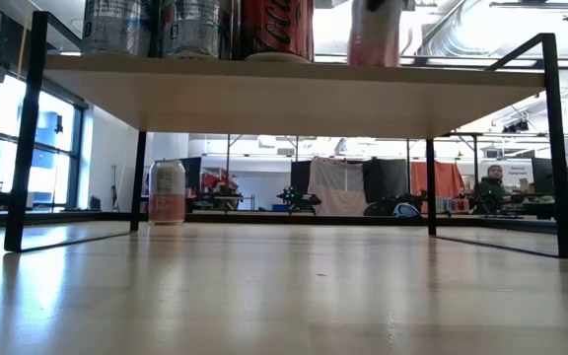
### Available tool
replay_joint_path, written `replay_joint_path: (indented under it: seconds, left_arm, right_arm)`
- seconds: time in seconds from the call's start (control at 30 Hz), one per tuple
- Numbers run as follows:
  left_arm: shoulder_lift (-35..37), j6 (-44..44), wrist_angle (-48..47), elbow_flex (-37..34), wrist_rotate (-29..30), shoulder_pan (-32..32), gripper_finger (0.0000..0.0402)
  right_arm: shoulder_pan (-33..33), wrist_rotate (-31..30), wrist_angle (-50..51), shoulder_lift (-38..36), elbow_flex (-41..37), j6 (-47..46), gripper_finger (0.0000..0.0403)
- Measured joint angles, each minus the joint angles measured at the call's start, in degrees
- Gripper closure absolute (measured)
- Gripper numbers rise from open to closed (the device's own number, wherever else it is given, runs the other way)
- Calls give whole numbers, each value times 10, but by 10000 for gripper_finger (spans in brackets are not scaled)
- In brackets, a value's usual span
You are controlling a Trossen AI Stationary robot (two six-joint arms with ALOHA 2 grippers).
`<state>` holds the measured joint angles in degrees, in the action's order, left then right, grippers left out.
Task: Place canned beverage on shelf
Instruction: Put the bottom orange white soda can on the shelf
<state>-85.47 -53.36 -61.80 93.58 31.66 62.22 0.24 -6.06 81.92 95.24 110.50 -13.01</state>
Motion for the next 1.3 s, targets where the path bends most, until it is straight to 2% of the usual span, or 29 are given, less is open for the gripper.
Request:
replay_joint_path:
  seconds: [0.43,0.67,0.87,1.3]
  left_arm:
    - [0,0,2,0,0,0,67]
    - [0,0,4,0,0,0,67]
    - [0,0,4,0,0,0,67]
    - [0,0,5,0,0,0,67]
  right_arm:
    - [-9,13,-41,47,0,48,117]
    - [-24,39,-44,48,0,147,117]
    - [-33,44,-48,49,0,193,117]
    - [-47,67,-50,71,0,194,115]
